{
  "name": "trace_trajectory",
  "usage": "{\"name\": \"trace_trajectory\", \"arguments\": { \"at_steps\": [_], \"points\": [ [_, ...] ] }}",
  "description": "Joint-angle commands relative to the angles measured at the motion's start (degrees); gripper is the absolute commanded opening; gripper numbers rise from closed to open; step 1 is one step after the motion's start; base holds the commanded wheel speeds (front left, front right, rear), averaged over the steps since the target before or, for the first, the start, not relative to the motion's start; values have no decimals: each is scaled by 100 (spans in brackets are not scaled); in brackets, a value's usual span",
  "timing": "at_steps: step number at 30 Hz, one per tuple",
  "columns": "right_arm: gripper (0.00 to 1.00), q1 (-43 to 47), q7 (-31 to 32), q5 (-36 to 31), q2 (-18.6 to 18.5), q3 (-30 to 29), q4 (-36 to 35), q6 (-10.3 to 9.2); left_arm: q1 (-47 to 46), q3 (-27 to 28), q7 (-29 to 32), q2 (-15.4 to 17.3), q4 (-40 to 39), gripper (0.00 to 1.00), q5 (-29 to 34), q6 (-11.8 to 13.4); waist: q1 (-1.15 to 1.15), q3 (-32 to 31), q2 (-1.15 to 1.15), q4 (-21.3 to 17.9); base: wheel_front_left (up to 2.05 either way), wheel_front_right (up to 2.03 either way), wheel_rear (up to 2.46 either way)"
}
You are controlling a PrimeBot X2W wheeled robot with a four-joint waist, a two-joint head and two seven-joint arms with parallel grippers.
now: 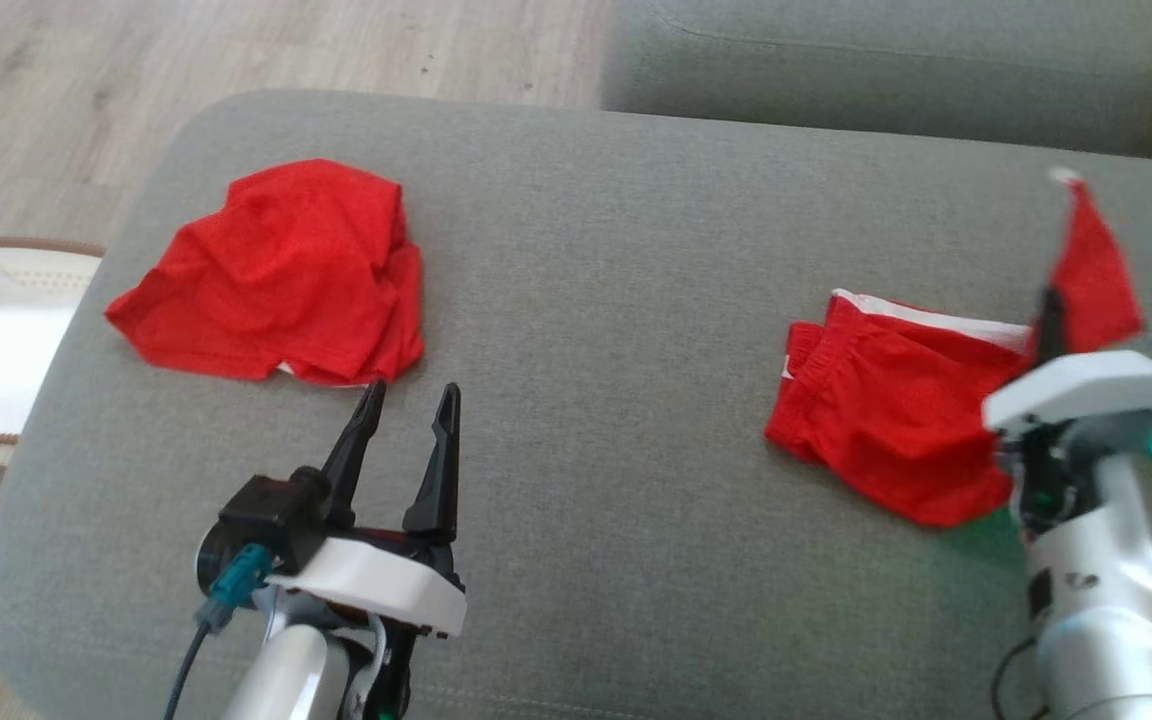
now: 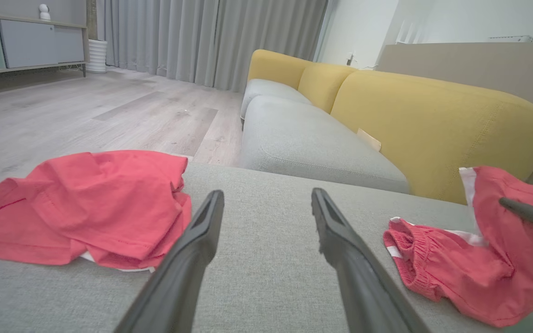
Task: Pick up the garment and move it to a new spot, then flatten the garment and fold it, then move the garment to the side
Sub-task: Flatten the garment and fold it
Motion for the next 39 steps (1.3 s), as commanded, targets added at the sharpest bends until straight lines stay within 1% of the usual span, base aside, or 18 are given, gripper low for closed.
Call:
{"name": "trace_trajectory", "arguments": {
  "at_steps": [1, 4, 7, 18, 23, 24, 25, 29, 31, 34, 36, 39],
  "points": [
    [0, -133, -26, 94, 56, 239, -213, -5, -147, 179, -70, 36, -173, 100, 44, -16, 0, -10, 0, 32, 0, 0, 0],
    [0, 57, -33, 604, 58, 923, -419, -5, -138, 183, -70, 36, -167, 100, 47, -6, 0, -24, 0, 105, 0, 0, 0],
    [0, 235, -59, 870, 58, 1314, -530, -5, -119, 195, -70, 36, -165, 100, 53, -10, 0, -31, 0, 181, 0, 0, 0],
    [0, 469, -125, 1169, 59, 2089, -478, -5, -107, 220, -70, 36, -190, 100, 62, -5, 0, 30, 0, 311, 0, 0, 0],
    [0, 505, -65, 1238, 59, 2473, -295, -5, -109, 217, -70, 36, -198, 100, 57, 16, 0, 48, 0, 297, 0, 0, 0],
    [95, 510, -69, 1165, 59, 2562, -243, -5, -108, 223, -70, 36, -195, 100, 59, 18, 0, 49, 0, 286, 0, 0, 0],
    [100, 514, -85, 1144, 59, 2645, -214, -5, -110, 228, -70, 36, -190, 100, 61, 17, 0, 46, 0, 277, 0, 0, 0],
    [100, 590, -9, 1393, 60, 3250, -334, -5, -120, 261, -70, 36, -181, 100, 63, 23, 0, 19, 0, 216, 0, 0, 0],
    [100, 659, 99, 1532, 60, 3637, -436, -5, -119, 275, -70, 36, -184, 100, 61, 25, 0, 0, 0, 167, 0, 0, 0],
    [100, 760, 340, 1802, 60, 4069, -509, -5, -115, 278, -70, 36, -188, 100, 51, 27, 0, -29, 0, 88, 0, 0, 0],
    [100, 801, 509, 1994, 60, 4293, -565, -5, -104, 288, -70, 36, -190, 100, 48, 30, 0, -57, 0, 19, 0, 0, 0],
    [100, 773, 505, 2049, 60, 4468, -676, -5, -94, 321, -70, 36, -198, 100, 55, 37, 0, -88, 0, -123, 0, 0, 0]
  ]
}}
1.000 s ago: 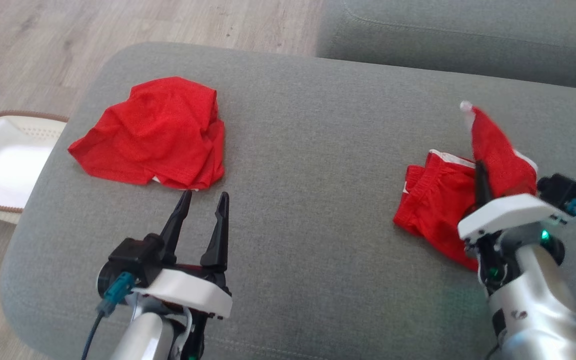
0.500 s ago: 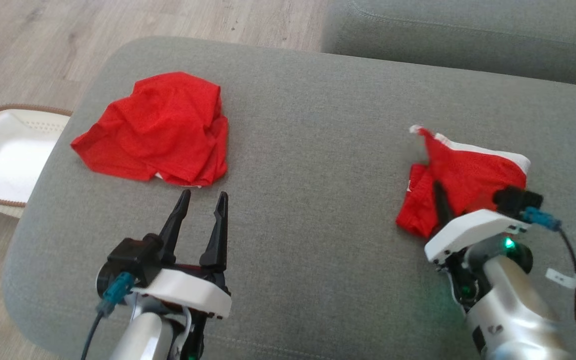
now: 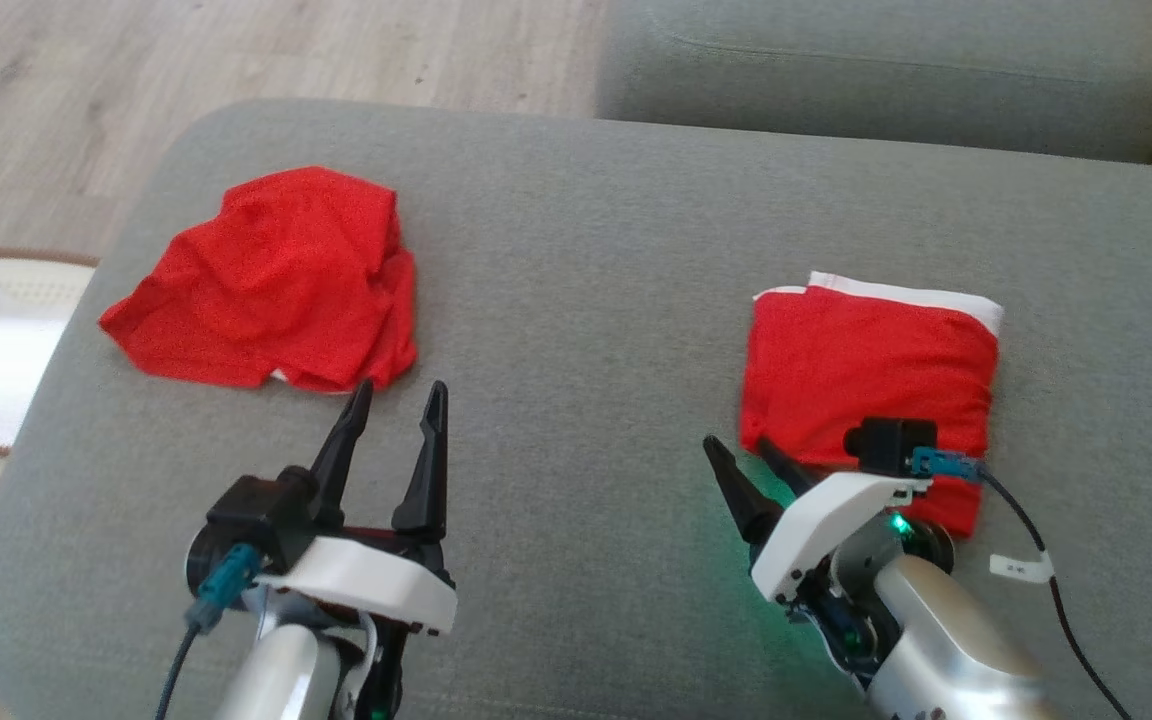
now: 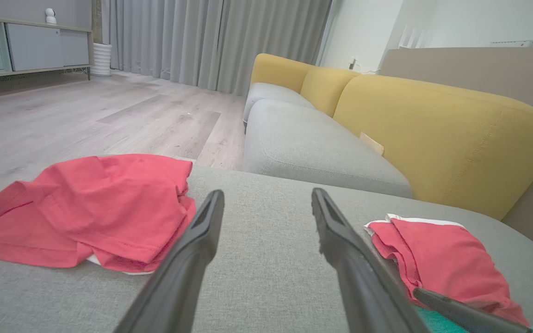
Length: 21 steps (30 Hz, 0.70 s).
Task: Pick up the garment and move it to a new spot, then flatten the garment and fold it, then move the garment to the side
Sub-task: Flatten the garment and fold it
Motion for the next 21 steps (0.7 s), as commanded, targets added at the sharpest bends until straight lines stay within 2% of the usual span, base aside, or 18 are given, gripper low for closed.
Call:
{"name": "trace_trajectory", "arguments": {
  "at_steps": [1, 5, 9, 15, 21],
  "points": [
    [100, -213, -134, -38, 40, 110, -268, -5, -104, 237, -70, 32, -215, 100, 55, 27, 0, -37, 0, -140, 0, 0, 0],
    [100, -256, -359, -305, 23, 89, -357, -5, -98, 295, -70, 32, -256, 100, 30, 25, 0, -77, 0, -338, 0, 0, 0],
    [100, -162, -933, -1103, -215, -95, -577, -5, -107, 357, -70, 32, -340, 100, 18, 18, 0, -172, 0, -639, 0, 0, 0],
    [100, 215, -1445, -2160, -381, -937, -1009, -5, -112, 381, -70, 32, -476, 100, 20, 23, 0, -245, 0, -888, 0, 0, 0],
    [100, 767, -1594, -3017, -212, -1995, -1720, -5, -88, 385, -70, 32, -483, 100, 108, 2, 0, -250, 0, -1027, 0, 0, 0]
  ]
}}
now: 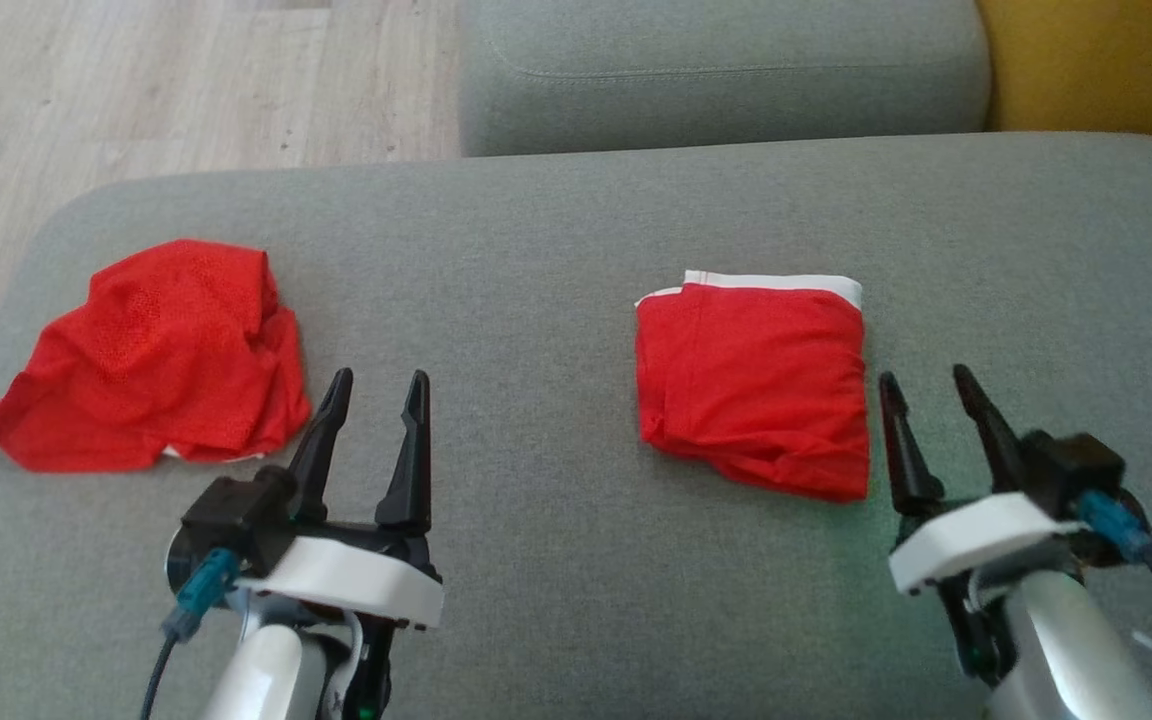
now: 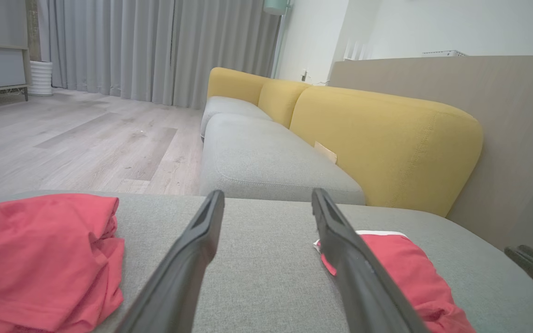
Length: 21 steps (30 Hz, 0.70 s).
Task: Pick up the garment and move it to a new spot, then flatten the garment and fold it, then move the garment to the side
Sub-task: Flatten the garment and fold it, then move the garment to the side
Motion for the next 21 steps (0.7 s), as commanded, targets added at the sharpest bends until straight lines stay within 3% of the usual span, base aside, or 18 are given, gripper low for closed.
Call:
{"name": "trace_trajectory", "arguments": {
  "at_steps": [1, 10, 21],
  "points": [
    [100, -107, -79, -171, 71, 66, -300, -5, -168, 217, -70, 33, -203, 100, 55, -7, 0, 2, 0, -24, 0, 0, 0],
    [100, 542, -89, -631, 283, -587, -954, -5, 4, 157, -70, 33, -145, 100, 261, -71, 0, -31, 0, -51, 0, 0, 0],
    [100, 556, 272, -499, 293, -631, -1002, -5, 17, 37, -70, 33, -137, 100, 222, -106, 0, 82, 0, 131, 0, 0, 0]
  ]
}}
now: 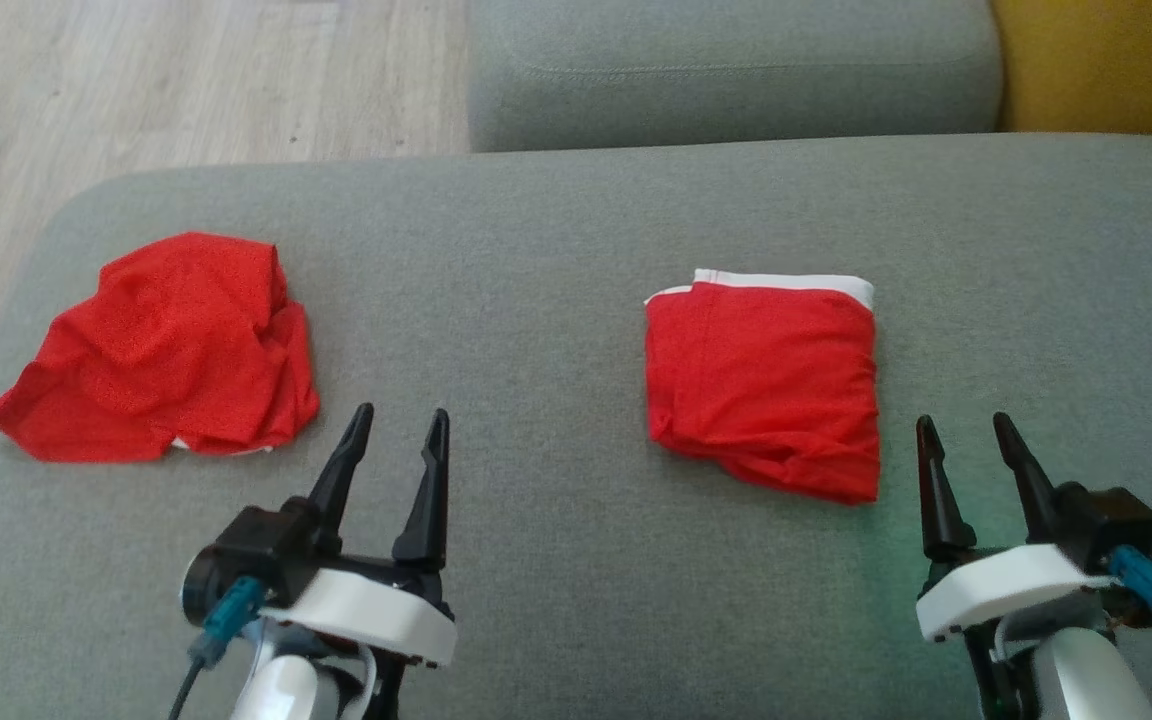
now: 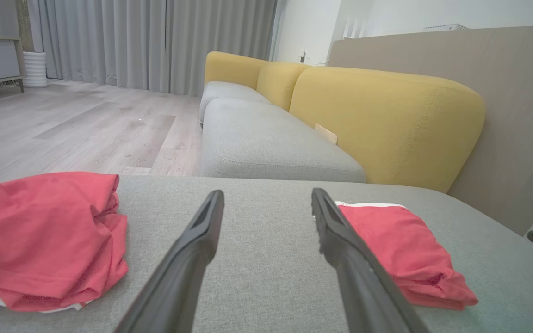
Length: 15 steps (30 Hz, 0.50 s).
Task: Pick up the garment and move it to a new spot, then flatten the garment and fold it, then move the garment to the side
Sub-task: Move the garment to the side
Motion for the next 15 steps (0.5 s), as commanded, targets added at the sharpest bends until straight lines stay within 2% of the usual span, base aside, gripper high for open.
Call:
{"name": "trace_trajectory", "arguments": {
  "at_steps": [1, 8, 15],
  "points": [
    [100, -309, 122, -44, -19, 84, -113, -5, -254, 103, -70, 31, -188, 100, -13, -33, 0, 104, 0, 93, 0, 0, 0],
    [100, -771, 613, -177, -19, -205, 306, -5, -357, -1, -70, 31, -164, 100, -37, -44, 0, 396, 0, 362, 0, 0, 0],
    [100, -1506, 1313, 384, -19, -666, 1129, -5, -531, -125, -70, 31, -140, 100, -109, -17, 0, 737, 0, 718, 0, 0, 0]
  ]
}}
